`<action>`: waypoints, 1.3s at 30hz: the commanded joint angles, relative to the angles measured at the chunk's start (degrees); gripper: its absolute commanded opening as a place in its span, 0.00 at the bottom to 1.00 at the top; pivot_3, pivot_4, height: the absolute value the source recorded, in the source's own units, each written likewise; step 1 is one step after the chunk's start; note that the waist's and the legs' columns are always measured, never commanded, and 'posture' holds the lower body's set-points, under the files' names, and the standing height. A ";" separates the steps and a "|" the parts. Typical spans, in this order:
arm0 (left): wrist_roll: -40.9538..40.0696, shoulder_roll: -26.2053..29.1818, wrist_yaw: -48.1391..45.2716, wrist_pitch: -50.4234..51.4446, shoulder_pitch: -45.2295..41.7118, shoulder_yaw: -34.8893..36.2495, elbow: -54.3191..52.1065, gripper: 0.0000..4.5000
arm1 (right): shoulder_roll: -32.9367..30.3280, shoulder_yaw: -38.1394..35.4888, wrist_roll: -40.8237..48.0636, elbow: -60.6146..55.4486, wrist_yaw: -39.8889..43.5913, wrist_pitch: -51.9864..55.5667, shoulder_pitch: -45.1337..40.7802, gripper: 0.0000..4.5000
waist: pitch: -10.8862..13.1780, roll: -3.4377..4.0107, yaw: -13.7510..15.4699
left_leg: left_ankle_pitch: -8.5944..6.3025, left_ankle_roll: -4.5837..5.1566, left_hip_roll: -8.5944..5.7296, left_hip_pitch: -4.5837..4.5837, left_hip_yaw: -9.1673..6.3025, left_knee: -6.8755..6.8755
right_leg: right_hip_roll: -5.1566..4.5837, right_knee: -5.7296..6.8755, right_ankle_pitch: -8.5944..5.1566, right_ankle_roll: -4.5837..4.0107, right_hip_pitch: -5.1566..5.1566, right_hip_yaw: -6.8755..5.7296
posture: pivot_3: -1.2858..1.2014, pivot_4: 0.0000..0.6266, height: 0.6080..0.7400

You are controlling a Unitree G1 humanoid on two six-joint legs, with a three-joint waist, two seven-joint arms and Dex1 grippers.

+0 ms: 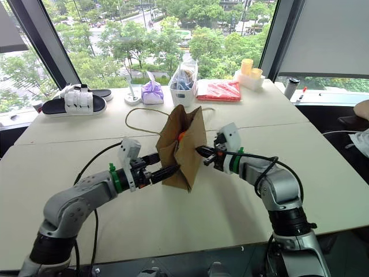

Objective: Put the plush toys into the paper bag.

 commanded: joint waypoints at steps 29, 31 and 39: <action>5.38 0.20 -16.14 -6.38 -14.35 0.61 18.62 0.00 | -13.10 -13.49 6.91 -9.04 10.33 -2.80 7.11 0.00 | 0.00 0.00 0.61 | 0.00 0.01 -0.03 -0.08 -0.05 0.07 | 0.00 -0.02 0.00 0.01 0.00 -0.09 | 0.52 0.24 1.00; 4.44 2.02 -21.23 -5.96 -17.14 0.70 22.63 0.00 | -15.12 -16.31 9.09 -9.77 11.70 -2.32 8.64 0.00 | 0.00 0.00 0.23 | -0.01 0.02 -0.03 -0.07 -0.03 0.07 | 0.00 -0.03 0.00 0.01 0.03 -0.09 | 0.52 0.24 1.00; 12.75 10.55 -49.90 -12.89 -29.70 -8.14 44.24 0.00 | -21.14 -26.96 13.16 -13.39 12.53 -1.27 16.77 0.00 | 0.00 0.00 -0.23 | -0.02 0.05 0.01 0.03 0.00 0.02 | 0.04 0.01 -0.01 0.02 0.08 -0.09 | 0.52 0.24 1.00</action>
